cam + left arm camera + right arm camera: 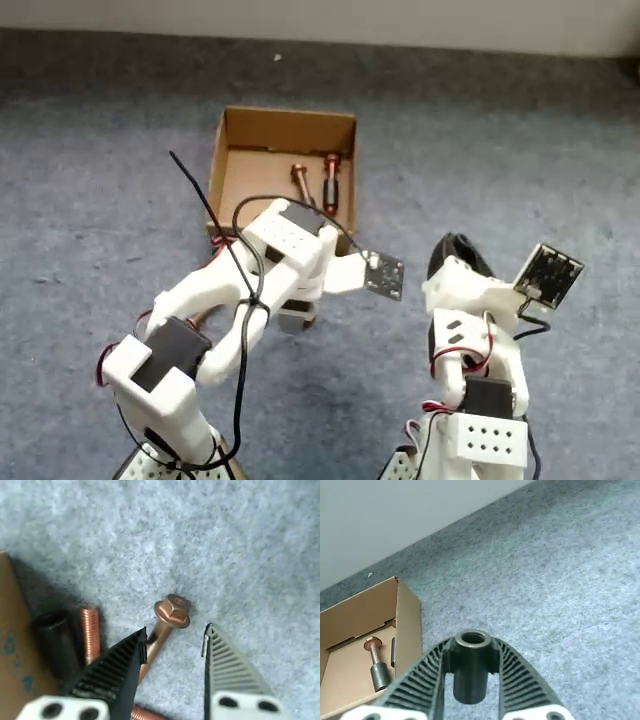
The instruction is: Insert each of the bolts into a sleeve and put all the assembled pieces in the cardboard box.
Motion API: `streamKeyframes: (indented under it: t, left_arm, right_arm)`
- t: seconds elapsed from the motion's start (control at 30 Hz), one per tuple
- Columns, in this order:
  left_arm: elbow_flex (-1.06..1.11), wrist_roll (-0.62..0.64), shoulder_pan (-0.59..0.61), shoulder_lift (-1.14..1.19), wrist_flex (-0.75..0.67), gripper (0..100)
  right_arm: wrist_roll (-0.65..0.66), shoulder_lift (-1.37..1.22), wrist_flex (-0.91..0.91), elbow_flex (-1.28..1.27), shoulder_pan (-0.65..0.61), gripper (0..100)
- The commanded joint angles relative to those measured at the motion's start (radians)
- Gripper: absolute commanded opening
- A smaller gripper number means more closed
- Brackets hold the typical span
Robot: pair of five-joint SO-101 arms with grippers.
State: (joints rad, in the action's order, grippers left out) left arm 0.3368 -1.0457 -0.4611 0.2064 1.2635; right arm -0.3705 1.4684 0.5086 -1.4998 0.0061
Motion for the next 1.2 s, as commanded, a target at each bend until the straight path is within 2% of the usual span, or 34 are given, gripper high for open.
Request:
streamKeyframes:
  t: [0.0,0.23,0.57,0.8,1.0,1.17]
  left_arm:
    - [-0.016,0.066,-0.010,-0.002,-0.049,14]
    - [0.079,0.075,-0.015,-0.005,-0.190,13]
    - [-0.016,0.075,0.062,-0.015,-0.186,13]
    - [-0.148,0.075,0.058,-0.015,-0.012,13]
    - [-0.170,0.071,0.062,0.002,-0.011,13]
    - [-0.166,0.069,0.065,0.110,-0.077,13]
  right_arm:
    - [-0.003,0.021,-0.025,0.021,0.007,0.5]
    - [-0.003,0.021,-0.025,0.019,0.007,0.5]
    - [-0.003,0.021,-0.025,0.019,0.007,0.6]
    - [-0.003,0.021,-0.025,0.019,0.007,0.7]
    - [-0.003,0.021,-0.025,0.021,0.007,0.8]
    - [-0.003,0.021,-0.025,0.021,0.007,0.8]
